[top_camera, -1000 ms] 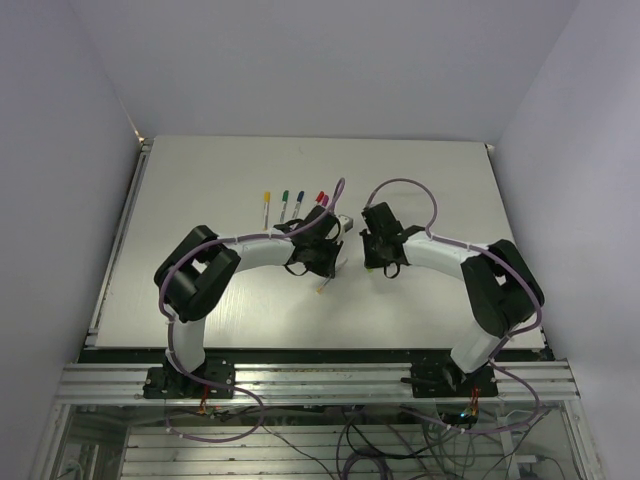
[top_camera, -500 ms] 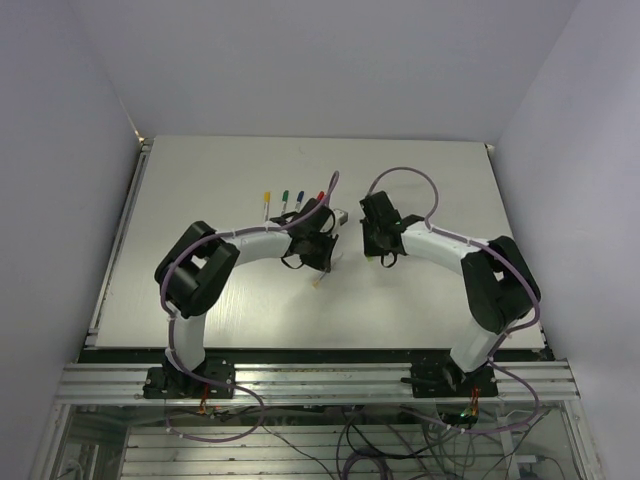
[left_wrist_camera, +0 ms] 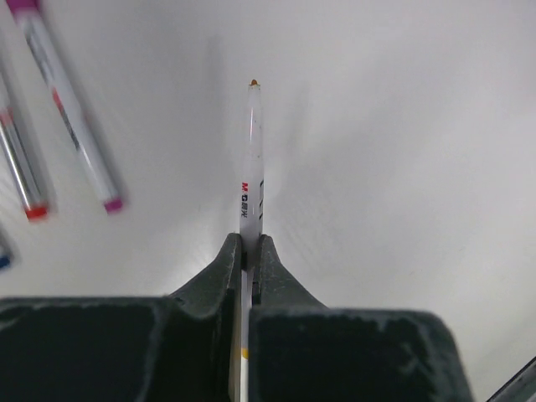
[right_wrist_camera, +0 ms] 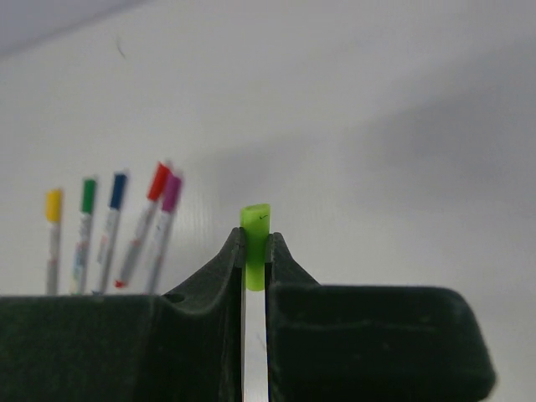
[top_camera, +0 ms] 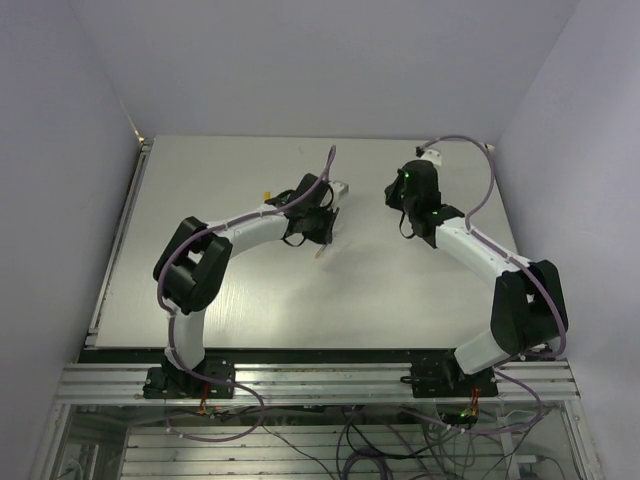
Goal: Insert the pens into the pen caps
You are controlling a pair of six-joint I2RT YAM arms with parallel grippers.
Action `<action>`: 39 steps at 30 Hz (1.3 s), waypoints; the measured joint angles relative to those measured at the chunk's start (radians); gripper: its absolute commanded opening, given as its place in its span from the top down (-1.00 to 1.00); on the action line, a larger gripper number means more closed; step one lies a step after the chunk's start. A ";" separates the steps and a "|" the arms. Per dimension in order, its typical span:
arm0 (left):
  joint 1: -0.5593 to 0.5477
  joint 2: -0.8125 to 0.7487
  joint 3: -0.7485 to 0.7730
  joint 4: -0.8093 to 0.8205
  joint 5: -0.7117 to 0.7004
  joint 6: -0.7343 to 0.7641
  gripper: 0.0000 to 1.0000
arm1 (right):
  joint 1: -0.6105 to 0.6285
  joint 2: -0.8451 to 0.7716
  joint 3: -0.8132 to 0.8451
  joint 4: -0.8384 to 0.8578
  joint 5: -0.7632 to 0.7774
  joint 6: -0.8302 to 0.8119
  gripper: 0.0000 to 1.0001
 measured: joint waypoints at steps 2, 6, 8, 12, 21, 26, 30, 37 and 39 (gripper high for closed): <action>0.000 0.000 0.041 0.027 0.010 0.010 0.86 | -0.018 -0.016 -0.009 0.065 -0.008 0.005 1.00; 0.002 -0.012 0.055 0.144 0.058 0.025 0.86 | -0.068 -0.036 -0.029 0.195 -0.041 0.025 1.00; 0.005 -0.020 0.048 0.205 0.091 0.030 0.86 | -0.084 -0.045 -0.053 0.266 -0.061 0.035 1.00; 0.011 -0.060 0.010 0.347 0.166 0.025 0.86 | -0.089 -0.052 -0.093 0.371 -0.093 0.048 1.00; 0.051 -0.131 -0.100 0.636 0.269 -0.077 0.86 | -0.087 -0.067 -0.106 0.525 -0.181 0.071 1.00; 0.053 -0.156 -0.108 0.668 0.269 -0.100 0.86 | -0.087 -0.103 -0.139 0.602 -0.257 0.086 1.00; 0.053 -0.159 -0.108 0.678 0.278 -0.135 0.86 | -0.087 -0.116 -0.182 0.681 -0.338 0.087 1.00; 0.053 -0.158 -0.108 0.695 0.322 -0.197 0.86 | -0.086 -0.116 -0.225 0.773 -0.425 0.091 1.00; 0.053 -0.159 -0.108 0.700 0.335 -0.210 0.86 | -0.085 -0.116 -0.225 0.801 -0.437 0.091 1.00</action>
